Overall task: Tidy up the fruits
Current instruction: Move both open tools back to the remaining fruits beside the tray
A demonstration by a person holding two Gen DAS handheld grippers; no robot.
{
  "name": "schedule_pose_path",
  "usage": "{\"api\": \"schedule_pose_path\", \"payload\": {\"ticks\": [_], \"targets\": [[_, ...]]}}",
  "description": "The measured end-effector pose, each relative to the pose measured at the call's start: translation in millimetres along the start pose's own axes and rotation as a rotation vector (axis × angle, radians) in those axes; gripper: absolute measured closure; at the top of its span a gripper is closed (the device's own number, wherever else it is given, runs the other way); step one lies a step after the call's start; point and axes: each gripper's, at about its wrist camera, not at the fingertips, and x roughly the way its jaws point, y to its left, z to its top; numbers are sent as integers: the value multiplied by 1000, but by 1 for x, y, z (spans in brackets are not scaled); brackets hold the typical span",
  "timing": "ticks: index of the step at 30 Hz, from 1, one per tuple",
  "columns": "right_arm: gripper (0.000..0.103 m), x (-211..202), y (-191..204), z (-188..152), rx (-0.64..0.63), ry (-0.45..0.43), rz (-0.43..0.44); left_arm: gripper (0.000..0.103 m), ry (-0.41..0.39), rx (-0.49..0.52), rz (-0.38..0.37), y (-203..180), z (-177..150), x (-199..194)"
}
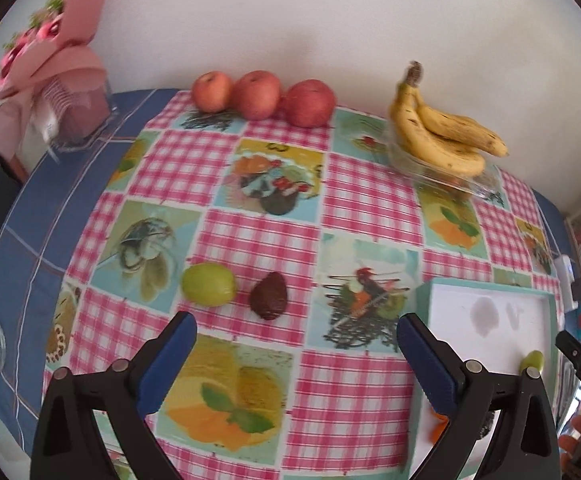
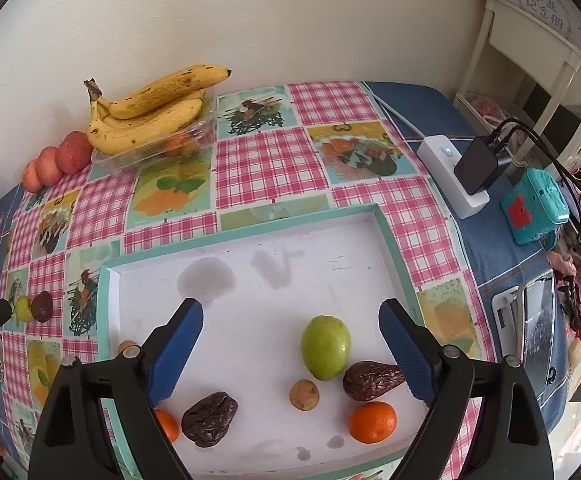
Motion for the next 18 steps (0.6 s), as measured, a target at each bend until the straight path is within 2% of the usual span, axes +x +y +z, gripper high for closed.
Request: {"api": "schedule_pose_path", "payload": {"ticks": [11, 18], "targets": [[13, -4, 11, 0, 36, -36, 20, 1, -22, -111, 29, 55, 5, -6], [13, -2, 34, 0, 7, -40, 49, 1, -30, -134, 58, 80, 8, -8]]}}
